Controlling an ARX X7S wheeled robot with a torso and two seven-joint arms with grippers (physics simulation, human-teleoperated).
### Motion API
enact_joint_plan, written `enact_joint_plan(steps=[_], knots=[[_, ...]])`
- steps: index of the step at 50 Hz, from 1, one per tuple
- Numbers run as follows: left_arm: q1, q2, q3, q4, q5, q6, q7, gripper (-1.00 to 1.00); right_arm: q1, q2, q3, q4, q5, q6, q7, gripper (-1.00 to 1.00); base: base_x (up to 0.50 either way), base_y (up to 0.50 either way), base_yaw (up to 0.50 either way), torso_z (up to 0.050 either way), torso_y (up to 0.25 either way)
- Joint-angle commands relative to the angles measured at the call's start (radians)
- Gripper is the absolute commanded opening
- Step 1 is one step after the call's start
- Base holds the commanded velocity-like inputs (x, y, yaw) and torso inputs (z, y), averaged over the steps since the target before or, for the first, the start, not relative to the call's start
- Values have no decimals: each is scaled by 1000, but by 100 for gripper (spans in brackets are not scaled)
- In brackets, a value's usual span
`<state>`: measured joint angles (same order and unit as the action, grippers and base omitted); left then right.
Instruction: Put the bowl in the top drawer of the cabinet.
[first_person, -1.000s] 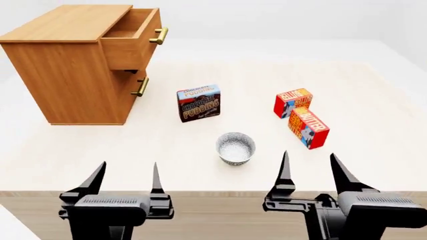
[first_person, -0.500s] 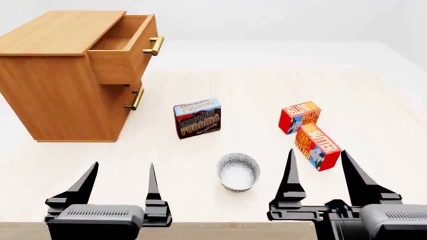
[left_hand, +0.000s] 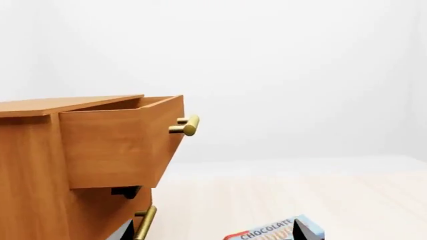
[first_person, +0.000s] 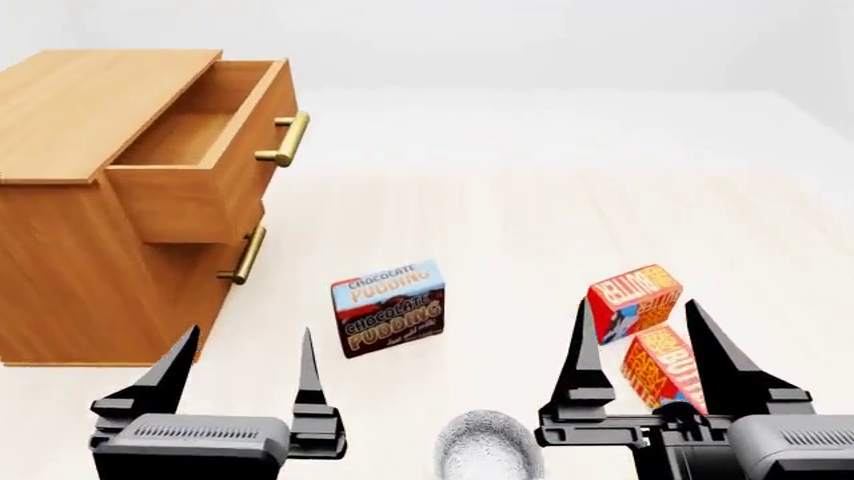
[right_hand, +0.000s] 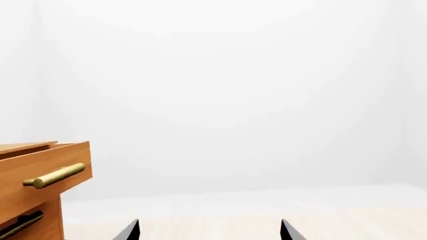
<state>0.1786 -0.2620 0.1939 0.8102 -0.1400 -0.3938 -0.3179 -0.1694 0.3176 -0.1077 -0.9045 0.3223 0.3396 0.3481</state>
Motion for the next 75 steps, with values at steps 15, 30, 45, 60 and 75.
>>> enact_joint_plan(steps=[15,30,45,60,75], knots=[[-97,-23,-35,23,-54,-131,-18,100,-1,14,-27,-3,-7,-19,22,100,67,0,0,0,1],[-870,10,-139,-105,-310,-928,30,100,-23,38,-16,-37,21,-24,34,100,0,0,0,0,0],[-1312,26,12,-460,-256,-1004,19,100,-32,66,18,-37,73,-39,34,100,0,0,0,0,0],[-1503,52,141,-870,-148,-800,26,100,-40,86,44,-22,108,-62,33,100,0,0,0,0,0],[-1737,156,215,-1596,-62,-579,50,100,-34,92,47,-4,129,-76,34,100,0,0,0,0,0]])
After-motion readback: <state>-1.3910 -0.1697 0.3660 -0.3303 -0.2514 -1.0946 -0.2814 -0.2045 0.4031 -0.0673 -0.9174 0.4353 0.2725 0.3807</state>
